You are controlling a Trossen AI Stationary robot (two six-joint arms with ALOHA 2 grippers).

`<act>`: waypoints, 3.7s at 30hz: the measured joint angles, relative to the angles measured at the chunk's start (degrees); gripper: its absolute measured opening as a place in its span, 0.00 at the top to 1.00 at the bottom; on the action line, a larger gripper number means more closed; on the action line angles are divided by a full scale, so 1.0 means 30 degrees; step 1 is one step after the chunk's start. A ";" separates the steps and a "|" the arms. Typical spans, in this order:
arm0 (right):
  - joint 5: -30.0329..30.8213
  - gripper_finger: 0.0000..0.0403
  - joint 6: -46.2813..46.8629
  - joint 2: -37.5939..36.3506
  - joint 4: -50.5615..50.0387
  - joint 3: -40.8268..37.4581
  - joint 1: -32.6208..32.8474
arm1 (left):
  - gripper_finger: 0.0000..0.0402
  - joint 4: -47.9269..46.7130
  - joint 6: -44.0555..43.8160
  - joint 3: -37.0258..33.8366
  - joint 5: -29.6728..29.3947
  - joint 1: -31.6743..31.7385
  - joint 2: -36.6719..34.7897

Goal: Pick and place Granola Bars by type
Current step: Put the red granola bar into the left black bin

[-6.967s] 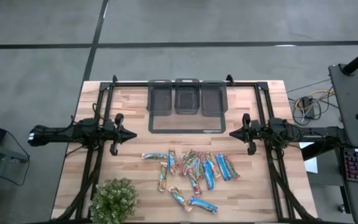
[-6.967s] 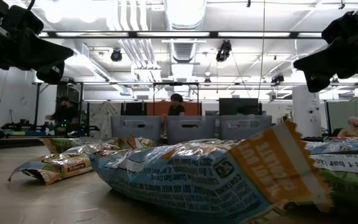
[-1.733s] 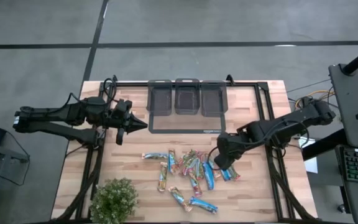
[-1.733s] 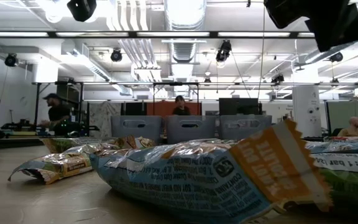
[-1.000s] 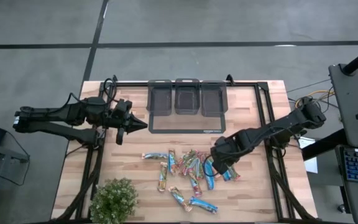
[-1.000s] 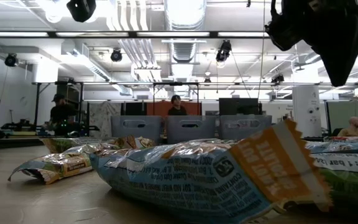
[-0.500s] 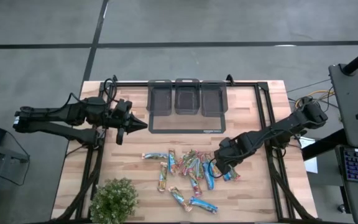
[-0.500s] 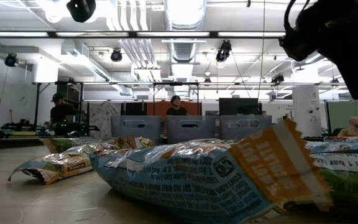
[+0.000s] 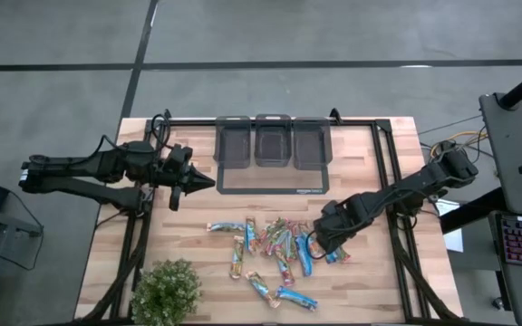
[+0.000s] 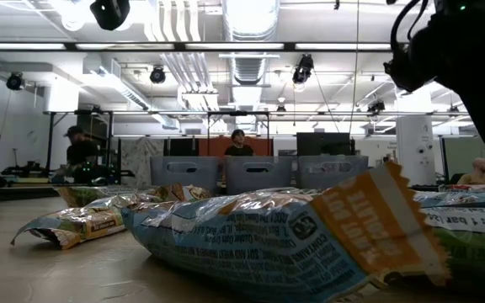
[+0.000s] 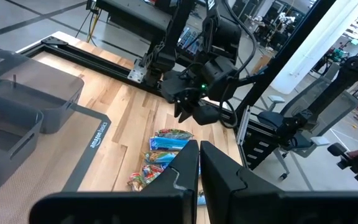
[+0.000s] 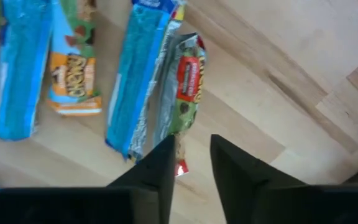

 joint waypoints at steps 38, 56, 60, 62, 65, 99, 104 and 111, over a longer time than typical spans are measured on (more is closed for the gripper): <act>0.0688 0.49 0.0527 0.0036 0.4859 -0.3289 0.0124 | 1.00 -0.0004 0.0007 -0.0007 -0.0006 0.0003 0.0000; 0.0695 0.49 0.0753 0.0080 0.6063 -0.4195 0.0124 | 1.00 -0.0026 0.0066 -0.0007 -0.0013 0.0003 0.0000; 0.0695 0.49 0.0768 0.0080 0.6793 -0.4364 0.0124 | 1.00 -0.0026 0.0071 -0.0007 -0.0013 0.0003 0.0000; 0.0695 0.49 0.0779 0.0080 0.6868 -0.4455 0.0124 | 1.00 -0.0026 0.0073 -0.0007 -0.0011 0.0002 0.0000; 0.0695 0.49 0.0817 0.0080 0.6874 -0.4568 0.0124 | 1.00 -0.0026 0.0073 -0.0007 -0.0011 0.0003 0.0000; 0.0268 0.57 0.1169 0.1253 0.7175 -0.4570 0.0109 | 1.00 -0.0014 0.0036 -0.0007 -0.0013 0.0003 -0.0007; 0.0222 0.67 0.1249 0.1260 0.7054 -0.4595 0.0109 | 1.00 -0.0019 0.0029 -0.0007 -0.0013 -0.0002 -0.0007; 0.0137 0.77 0.1256 0.1260 0.7125 -0.4602 0.0109 | 1.00 -0.0015 0.0029 -0.0007 -0.0013 0.0003 -0.0007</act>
